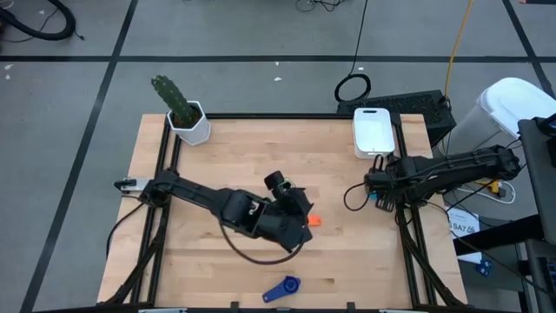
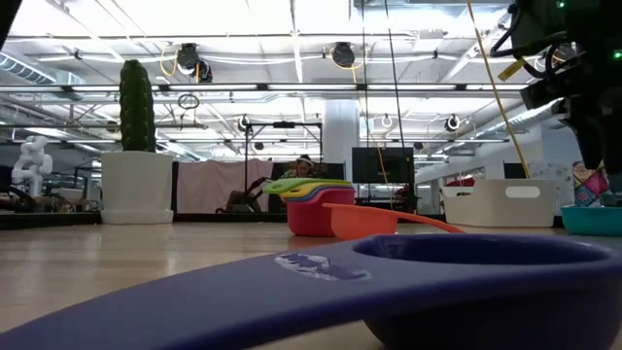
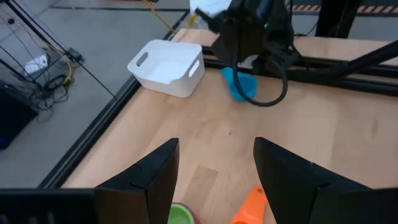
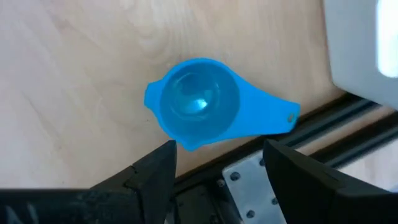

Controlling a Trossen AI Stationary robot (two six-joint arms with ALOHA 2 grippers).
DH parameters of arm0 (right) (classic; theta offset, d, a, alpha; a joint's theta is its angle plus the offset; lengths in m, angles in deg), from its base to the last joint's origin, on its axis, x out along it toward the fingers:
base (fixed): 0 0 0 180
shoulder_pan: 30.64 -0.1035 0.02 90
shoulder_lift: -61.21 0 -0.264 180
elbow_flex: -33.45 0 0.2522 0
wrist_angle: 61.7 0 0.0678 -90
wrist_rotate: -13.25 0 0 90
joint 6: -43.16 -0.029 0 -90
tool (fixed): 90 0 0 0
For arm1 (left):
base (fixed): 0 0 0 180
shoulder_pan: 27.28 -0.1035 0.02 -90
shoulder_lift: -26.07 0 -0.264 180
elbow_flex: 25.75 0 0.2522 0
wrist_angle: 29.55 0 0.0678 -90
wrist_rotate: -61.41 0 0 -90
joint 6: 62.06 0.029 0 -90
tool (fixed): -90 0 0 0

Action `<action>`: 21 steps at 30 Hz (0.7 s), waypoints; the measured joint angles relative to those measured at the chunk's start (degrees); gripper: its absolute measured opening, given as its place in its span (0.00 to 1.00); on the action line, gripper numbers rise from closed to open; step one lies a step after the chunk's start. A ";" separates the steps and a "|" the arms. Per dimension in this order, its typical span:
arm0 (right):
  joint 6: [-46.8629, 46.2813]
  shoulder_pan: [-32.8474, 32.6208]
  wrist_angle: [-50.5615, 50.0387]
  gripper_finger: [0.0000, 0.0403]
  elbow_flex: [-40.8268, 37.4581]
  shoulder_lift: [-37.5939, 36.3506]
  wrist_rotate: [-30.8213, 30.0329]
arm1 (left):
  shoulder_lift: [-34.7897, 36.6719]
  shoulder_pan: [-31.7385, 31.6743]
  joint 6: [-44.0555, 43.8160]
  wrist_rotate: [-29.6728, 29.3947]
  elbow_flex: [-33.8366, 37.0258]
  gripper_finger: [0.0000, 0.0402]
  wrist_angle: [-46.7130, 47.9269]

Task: Nest measuring cups in basket
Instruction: Stack the light blue measuring cup on top of the green measuring cup

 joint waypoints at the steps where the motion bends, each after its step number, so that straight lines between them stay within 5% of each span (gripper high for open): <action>1: 0.25 0.06 0.25 0.58 -0.02 0.07 0.15 | 0.39 0.43 0.02 -0.34 0.00 0.53 0.20; 21: 3.07 0.08 7.27 0.58 -0.59 9.18 3.39 | 2.00 5.33 -14.61 -6.29 0.02 0.53 19.12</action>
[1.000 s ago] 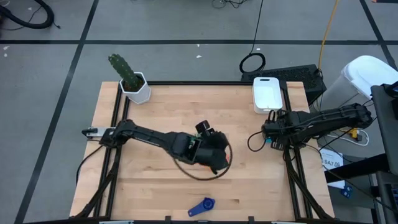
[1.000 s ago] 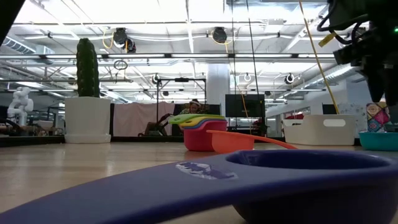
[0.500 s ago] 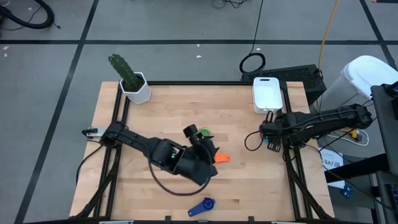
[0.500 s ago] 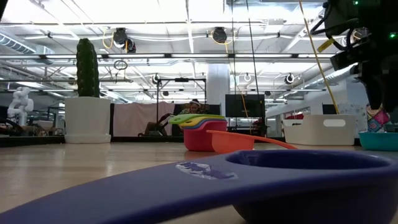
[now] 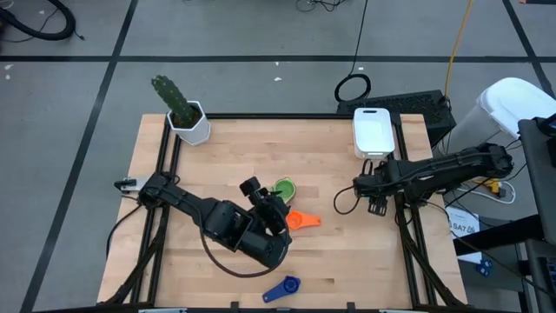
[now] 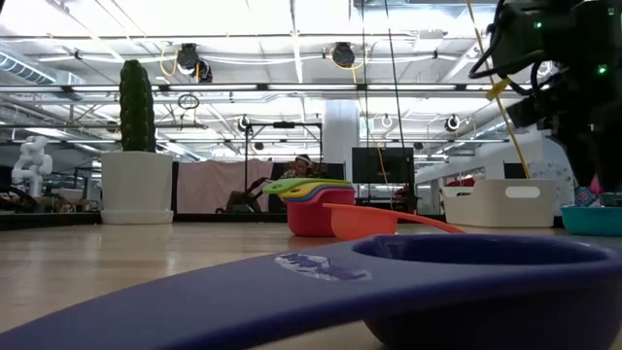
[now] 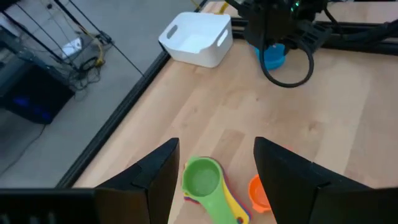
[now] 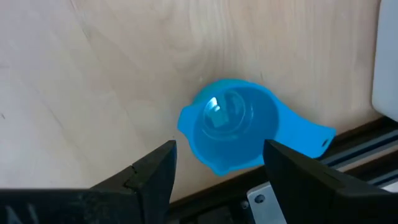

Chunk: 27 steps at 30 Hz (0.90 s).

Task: Nest measuring cups in basket
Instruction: Stack the light blue measuring cup on top of the green measuring cup

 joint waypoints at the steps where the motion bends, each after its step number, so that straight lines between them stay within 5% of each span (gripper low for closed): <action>1: 0.00 0.00 0.02 0.58 0.00 0.34 0.01 | 0.00 0.22 -0.69 -0.46 0.00 0.53 0.64; 27: -3.98 0.72 6.59 0.58 0.00 3.45 4.20 | 0.00 6.55 -9.83 -0.10 0.00 0.53 3.62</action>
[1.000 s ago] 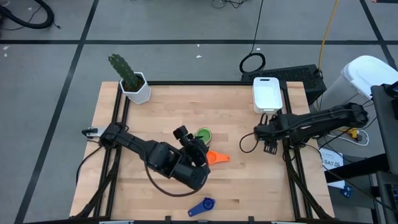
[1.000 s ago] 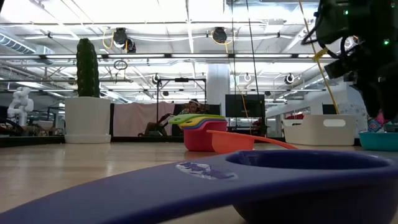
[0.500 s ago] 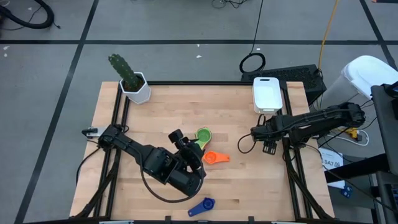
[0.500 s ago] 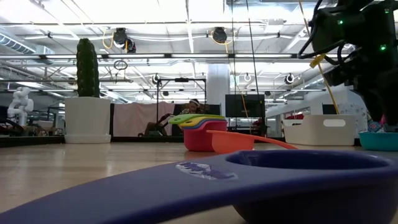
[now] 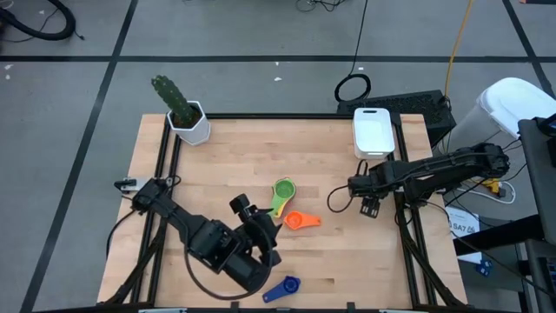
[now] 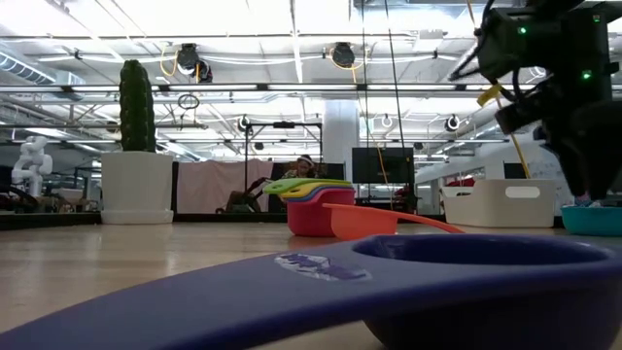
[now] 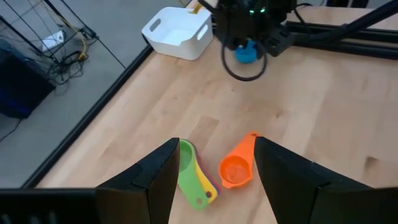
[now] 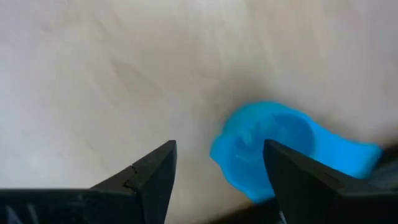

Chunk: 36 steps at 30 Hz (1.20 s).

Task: Nest measuring cups in basket
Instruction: Stack the light blue measuring cup on top of the green measuring cup

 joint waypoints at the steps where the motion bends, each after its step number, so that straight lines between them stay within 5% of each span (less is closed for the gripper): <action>1: -0.01 0.00 0.97 0.58 0.00 0.00 0.24 | 0.00 0.34 -0.32 0.00 0.00 0.53 0.00; 36: -6.22 -0.01 3.79 0.53 -6.62 -0.02 0.24 | -0.02 5.66 -4.54 -0.57 0.00 0.53 -0.81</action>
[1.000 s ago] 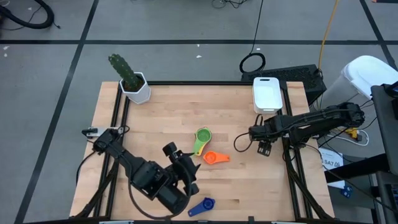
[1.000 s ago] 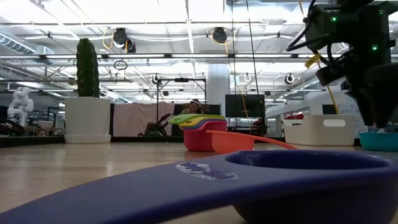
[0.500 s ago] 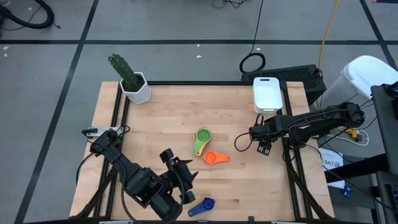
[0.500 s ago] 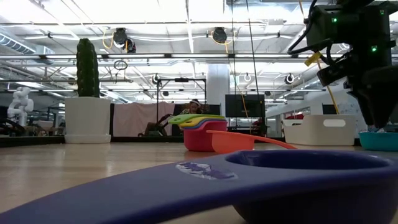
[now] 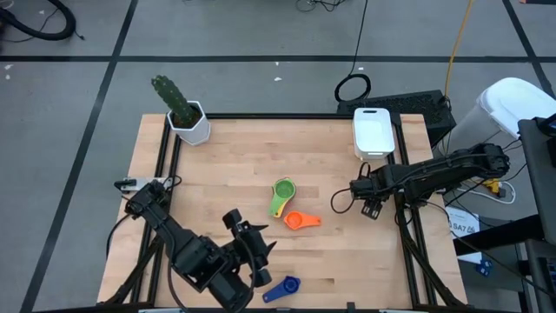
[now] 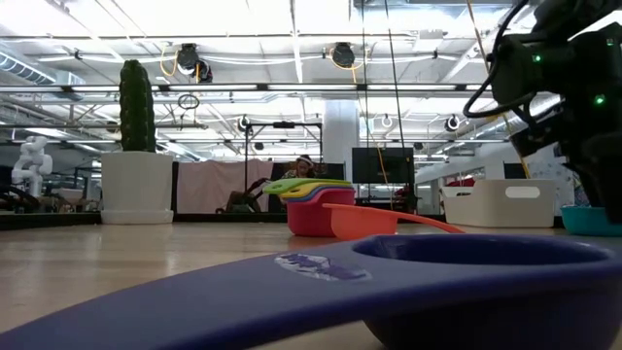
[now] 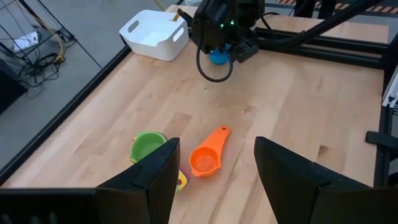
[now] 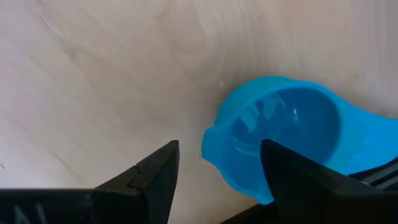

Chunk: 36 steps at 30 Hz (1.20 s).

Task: Nest measuring cups in basket
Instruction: Stack the light blue measuring cup on top of the green measuring cup

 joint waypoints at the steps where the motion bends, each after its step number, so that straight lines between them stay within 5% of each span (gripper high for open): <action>1: 0.00 0.01 0.52 0.52 -0.23 0.00 0.01 | 0.00 -0.01 0.00 0.00 0.00 0.53 0.00; 11: 1.46 -0.01 6.85 0.42 -1.84 0.00 1.60 | 0.00 -0.02 0.04 -0.03 0.00 0.53 -0.01; 19: 7.64 -0.50 10.63 0.06 -1.77 -0.07 4.71 | 0.00 -0.02 0.06 -0.04 0.02 0.53 -0.02; 36: 12.41 -18.43 11.66 0.06 1.01 0.11 7.53 | -0.02 -3.71 7.04 -0.07 0.02 0.53 0.44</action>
